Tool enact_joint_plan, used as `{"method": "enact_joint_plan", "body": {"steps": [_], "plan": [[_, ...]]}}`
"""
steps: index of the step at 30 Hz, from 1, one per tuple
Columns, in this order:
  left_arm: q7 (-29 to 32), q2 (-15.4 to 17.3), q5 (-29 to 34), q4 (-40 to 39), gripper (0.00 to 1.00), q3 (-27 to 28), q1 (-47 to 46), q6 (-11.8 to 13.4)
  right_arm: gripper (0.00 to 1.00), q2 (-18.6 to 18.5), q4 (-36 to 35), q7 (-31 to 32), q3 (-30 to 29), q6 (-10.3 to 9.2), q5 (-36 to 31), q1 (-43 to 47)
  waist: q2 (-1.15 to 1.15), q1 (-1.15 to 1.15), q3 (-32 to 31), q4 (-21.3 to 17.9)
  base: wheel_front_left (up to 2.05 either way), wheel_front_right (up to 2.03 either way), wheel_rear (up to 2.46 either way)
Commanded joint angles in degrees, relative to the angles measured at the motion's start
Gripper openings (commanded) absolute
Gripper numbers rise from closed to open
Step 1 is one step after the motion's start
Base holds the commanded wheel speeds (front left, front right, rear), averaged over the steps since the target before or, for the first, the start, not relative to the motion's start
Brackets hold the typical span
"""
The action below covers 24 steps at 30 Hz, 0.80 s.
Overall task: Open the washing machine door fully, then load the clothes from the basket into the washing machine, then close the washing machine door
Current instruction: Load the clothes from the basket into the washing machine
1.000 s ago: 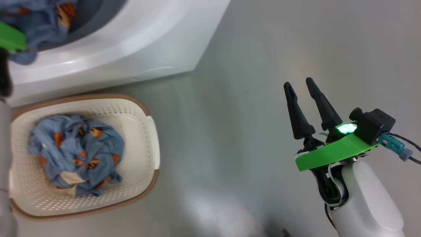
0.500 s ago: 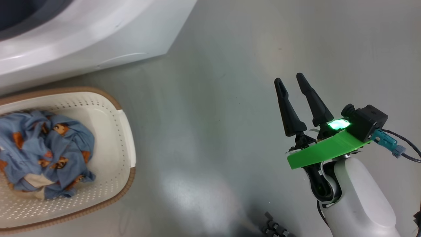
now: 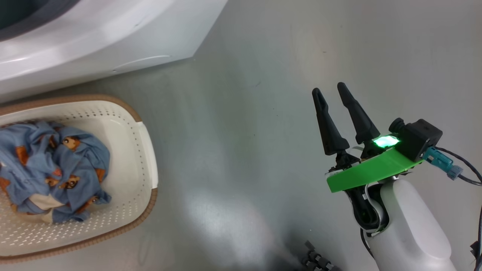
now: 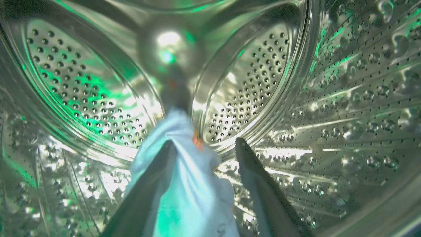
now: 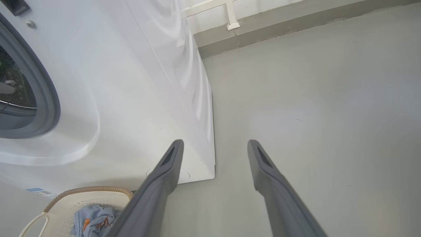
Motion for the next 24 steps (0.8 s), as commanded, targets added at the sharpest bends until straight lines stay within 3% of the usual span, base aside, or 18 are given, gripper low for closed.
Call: {"method": "enact_joint_plan", "body": {"steps": [1, 13, 24], "plan": [[-0.2, 1.9, 0.9, -1.2, 1.00, 0.6, 0.7, 0.3, 1.00, -0.2, -1.0, -0.7, 0.8, 0.09, -0.2, 0.0, 0.00, 0.00, -0.4, 0.5, 0.00, 0.00, 0.00], [-0.2, 0.0, 1.1, 1.7, 1.00, 1.9, 7.2, -0.1, 1.00, -0.8, -0.1, -0.7, 1.4, 0.09, -0.2, -0.1, 0.00, 0.00, -3.7, 2.6, 0.00, 0.00, 0.00], [-0.2, -1.2, 0.3, -3.5, 1.00, 3.4, 16.2, -0.2, 1.00, -1.5, 0.5, -0.7, 1.0, 0.09, -0.2, 0.6, 0.00, 0.00, -8.4, 3.9, 0.00, 0.00, 0.00]]}}
